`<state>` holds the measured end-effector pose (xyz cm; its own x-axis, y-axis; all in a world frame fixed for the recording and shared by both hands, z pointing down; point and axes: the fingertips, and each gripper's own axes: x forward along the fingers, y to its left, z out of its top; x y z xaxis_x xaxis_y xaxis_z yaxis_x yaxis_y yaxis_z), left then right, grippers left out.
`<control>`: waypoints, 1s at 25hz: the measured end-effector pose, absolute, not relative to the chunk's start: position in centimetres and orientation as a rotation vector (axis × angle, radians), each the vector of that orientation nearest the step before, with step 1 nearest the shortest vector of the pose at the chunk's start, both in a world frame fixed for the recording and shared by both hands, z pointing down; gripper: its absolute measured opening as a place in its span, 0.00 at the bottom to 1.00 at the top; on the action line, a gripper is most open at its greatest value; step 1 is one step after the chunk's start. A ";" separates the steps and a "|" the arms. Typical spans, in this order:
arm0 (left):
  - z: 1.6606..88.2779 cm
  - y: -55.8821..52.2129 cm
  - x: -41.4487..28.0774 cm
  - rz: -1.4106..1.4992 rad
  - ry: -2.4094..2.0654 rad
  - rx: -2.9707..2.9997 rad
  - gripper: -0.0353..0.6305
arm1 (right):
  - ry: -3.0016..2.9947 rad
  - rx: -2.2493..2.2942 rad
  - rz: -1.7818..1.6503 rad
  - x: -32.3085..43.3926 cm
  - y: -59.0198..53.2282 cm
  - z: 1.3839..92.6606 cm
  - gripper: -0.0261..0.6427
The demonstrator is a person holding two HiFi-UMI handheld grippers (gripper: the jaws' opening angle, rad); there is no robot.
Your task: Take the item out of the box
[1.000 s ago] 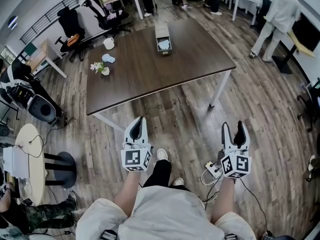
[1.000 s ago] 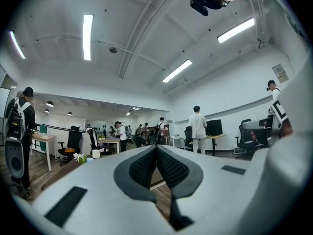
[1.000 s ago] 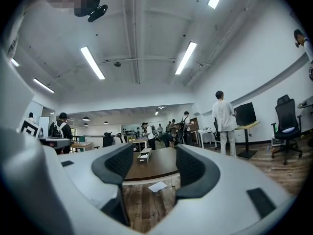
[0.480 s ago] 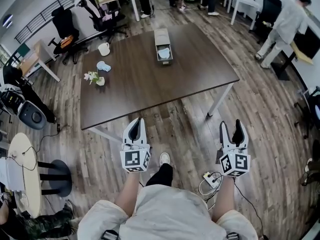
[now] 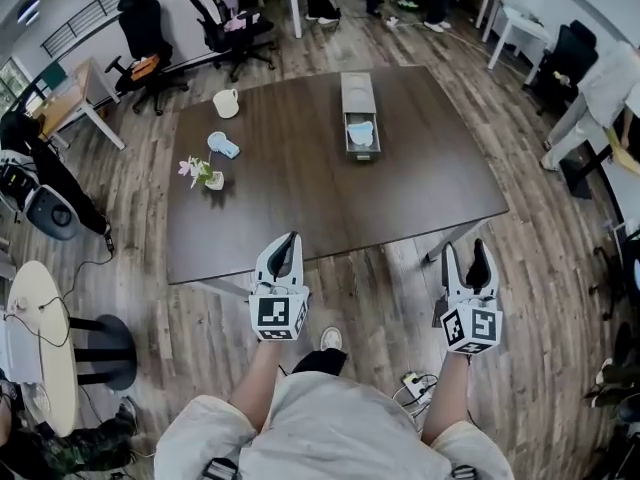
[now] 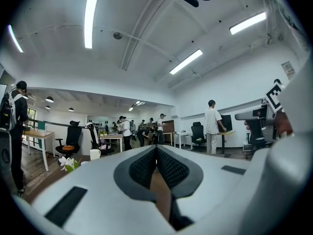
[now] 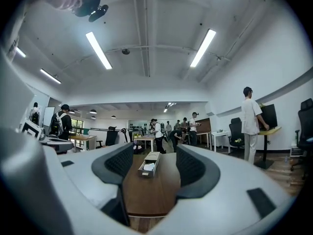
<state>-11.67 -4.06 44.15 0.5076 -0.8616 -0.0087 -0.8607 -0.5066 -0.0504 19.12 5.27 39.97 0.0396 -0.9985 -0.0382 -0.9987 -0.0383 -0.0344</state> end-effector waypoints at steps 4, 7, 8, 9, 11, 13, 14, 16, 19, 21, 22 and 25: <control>44.8 -8.3 -12.9 -0.035 1.570 -2.696 0.06 | 2.185 -2.206 -0.002 17.5 0.4 40.3 0.45; 44.9 -11.0 -13.5 -0.034 1.582 -2.693 0.06 | 2.204 -2.198 0.007 16.8 -2.7 40.1 0.45; 44.9 -11.9 -13.8 -0.034 1.586 -2.690 0.06 | 2.206 -2.194 0.014 16.6 -3.7 39.9 0.45; 44.9 -12.8 -14.0 -0.033 1.592 -2.686 0.06 | 2.207 -2.190 0.022 16.5 -4.5 39.8 0.45; 44.9 -14.3 -14.4 -0.031 1.604 -2.677 0.06 | 2.209 -2.180 0.034 16.3 -6.0 39.6 0.45; 44.7 -15.6 -14.4 -0.031 1.607 -2.672 0.06 | 2.215 -2.172 0.040 16.2 -7.3 39.5 0.45; 44.6 -16.1 -14.3 -0.031 1.607 -2.672 0.06 | 2.218 -2.170 0.042 16.3 -7.9 39.5 0.45; 44.4 -17.1 -13.8 -0.032 1.602 -2.672 0.06 | 2.219 -2.165 0.045 16.8 -9.1 39.6 0.45; 44.1 -18.8 -13.1 -0.030 1.593 -2.651 0.06 | 2.220 -2.147 0.051 17.7 -11.3 39.7 0.45; 43.7 -20.4 -12.6 -0.021 1.599 -2.627 0.06 | 2.223 -2.130 0.062 18.5 -13.1 39.7 0.45; 43.5 -21.3 -12.3 -0.016 1.609 -2.614 0.06 | 2.225 -2.120 0.067 19.0 -14.2 39.6 0.44; 42.7 -24.5 -11.0 -0.008 1.645 -2.580 0.06 | 2.241 -2.080 0.073 20.8 -17.9 38.9 0.43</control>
<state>-11.02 -24.46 42.67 0.4229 -0.9053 -0.0398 -0.9049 -0.4195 -0.0717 20.76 -17.87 38.94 -0.0731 -0.9930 -0.0932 -0.9969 0.0754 -0.0219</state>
